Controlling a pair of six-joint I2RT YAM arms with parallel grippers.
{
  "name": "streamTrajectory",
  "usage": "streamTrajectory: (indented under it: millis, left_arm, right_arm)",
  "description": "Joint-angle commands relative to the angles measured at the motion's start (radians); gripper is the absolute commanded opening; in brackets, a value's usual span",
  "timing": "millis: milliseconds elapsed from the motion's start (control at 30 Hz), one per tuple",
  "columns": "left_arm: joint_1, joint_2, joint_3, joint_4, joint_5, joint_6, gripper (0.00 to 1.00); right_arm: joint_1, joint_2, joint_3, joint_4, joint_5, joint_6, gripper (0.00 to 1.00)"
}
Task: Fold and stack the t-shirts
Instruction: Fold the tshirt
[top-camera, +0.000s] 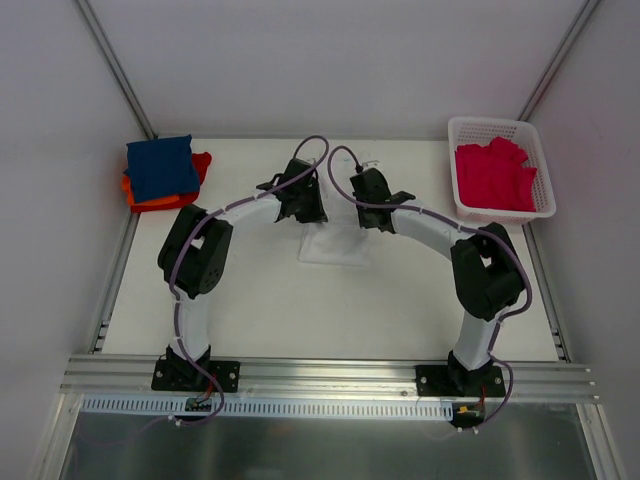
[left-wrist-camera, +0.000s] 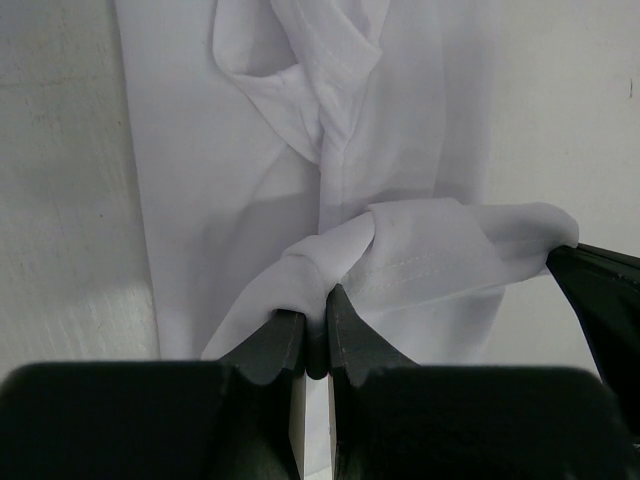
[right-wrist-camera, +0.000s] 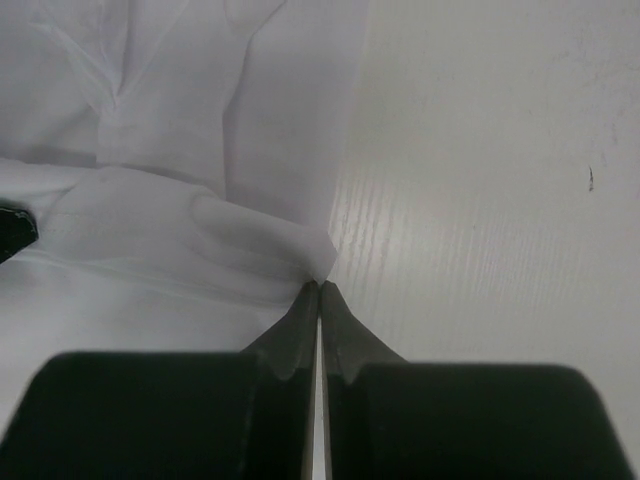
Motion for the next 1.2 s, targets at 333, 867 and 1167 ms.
streamTrajectory:
  millis: [333, 867, 1167]
  left_arm:
    - [0.07, 0.065, 0.098, 0.011, 0.031, 0.062, 0.0]
    - [0.107, 0.101, 0.161, 0.011, 0.029, 0.062, 0.99]
    - [0.117, 0.009, 0.115, 0.011, -0.003, 0.069, 0.99]
  right_arm:
    - [-0.04, 0.098, 0.144, -0.027, -0.003, -0.005, 0.03]
    - [-0.046, 0.115, 0.144, -0.04, -0.011, 0.001, 0.38]
    - [-0.023, 0.014, 0.091, -0.033, -0.029, 0.04, 0.38]
